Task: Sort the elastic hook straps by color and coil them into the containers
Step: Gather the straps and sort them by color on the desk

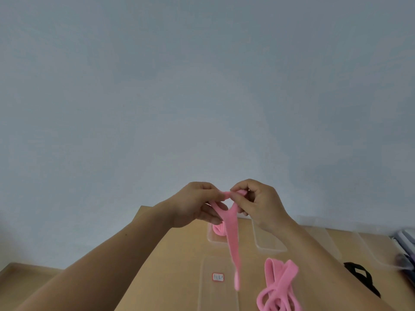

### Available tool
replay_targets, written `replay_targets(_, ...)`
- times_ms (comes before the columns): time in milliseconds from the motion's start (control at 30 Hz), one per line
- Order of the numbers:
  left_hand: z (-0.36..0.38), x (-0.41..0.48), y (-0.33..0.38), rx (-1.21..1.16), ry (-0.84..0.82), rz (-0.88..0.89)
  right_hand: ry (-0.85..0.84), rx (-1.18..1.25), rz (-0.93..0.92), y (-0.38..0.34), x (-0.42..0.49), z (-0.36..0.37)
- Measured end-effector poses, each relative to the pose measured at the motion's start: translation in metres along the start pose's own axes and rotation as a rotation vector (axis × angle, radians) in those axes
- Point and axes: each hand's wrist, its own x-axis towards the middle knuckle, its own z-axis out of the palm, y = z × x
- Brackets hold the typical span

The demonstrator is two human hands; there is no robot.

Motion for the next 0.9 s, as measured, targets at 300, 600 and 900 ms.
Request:
replay_targets(300,0.005,0.002,0.001,-0.112,-0.011,0.028,0.033,-0.142,-0.164,0.000,0.003,0.006)
replay_targets(600,0.004,0.008,-0.003,0.015,0.149,0.137,0.031,-0.085,-0.119,0.013,0.002,0.006)
replay_targets(900,0.004,0.014,-0.010,0.364,0.301,0.408,-0.026,0.170,0.158,0.003,0.007,0.007)
